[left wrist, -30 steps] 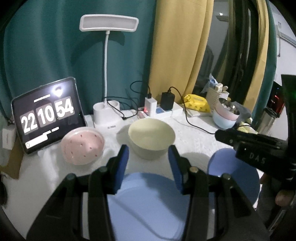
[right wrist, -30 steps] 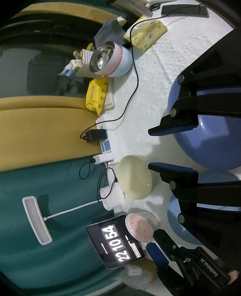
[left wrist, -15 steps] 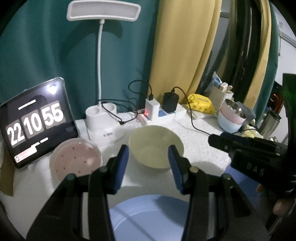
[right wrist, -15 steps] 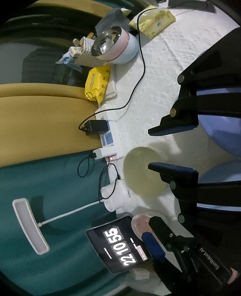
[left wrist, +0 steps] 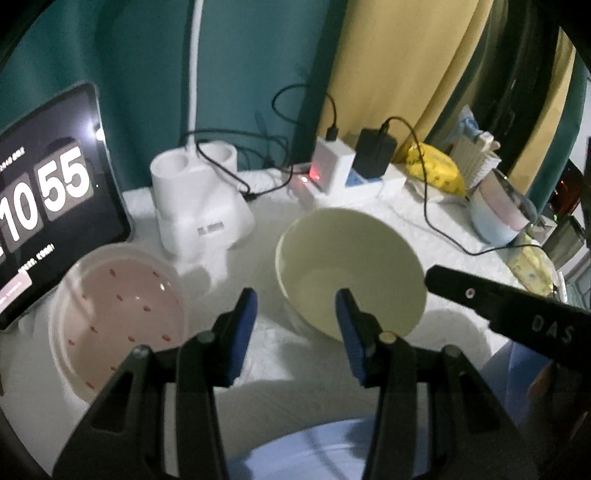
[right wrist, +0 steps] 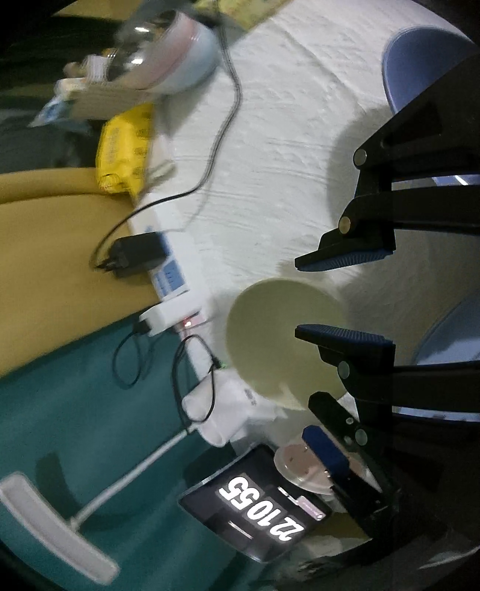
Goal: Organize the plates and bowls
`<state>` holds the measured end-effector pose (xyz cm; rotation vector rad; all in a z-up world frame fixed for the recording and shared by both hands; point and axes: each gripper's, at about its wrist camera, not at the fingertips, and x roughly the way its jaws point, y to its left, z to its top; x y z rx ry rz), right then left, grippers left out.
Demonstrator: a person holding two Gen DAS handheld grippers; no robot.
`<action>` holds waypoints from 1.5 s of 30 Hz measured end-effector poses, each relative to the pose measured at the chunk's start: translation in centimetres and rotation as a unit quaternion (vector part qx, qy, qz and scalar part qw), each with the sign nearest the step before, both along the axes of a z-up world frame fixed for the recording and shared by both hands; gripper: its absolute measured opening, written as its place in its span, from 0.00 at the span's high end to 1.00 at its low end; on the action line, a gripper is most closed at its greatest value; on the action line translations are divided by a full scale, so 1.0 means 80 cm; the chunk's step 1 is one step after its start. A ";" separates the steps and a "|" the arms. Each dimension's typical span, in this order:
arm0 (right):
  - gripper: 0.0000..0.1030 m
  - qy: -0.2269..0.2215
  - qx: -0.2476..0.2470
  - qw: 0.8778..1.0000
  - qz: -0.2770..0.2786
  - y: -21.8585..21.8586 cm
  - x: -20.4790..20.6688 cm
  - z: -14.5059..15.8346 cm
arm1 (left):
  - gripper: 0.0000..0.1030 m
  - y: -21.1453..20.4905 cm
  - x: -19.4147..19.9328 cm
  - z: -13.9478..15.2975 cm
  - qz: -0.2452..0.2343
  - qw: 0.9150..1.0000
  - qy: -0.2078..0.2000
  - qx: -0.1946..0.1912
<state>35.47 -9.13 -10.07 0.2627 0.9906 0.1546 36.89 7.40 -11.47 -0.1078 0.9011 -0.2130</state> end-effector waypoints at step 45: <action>0.73 0.027 -0.013 0.999 -0.022 0.007 0.009 -0.036 | 0.67 -0.018 -0.010 0.013 -0.053 0.997 -0.047 0.033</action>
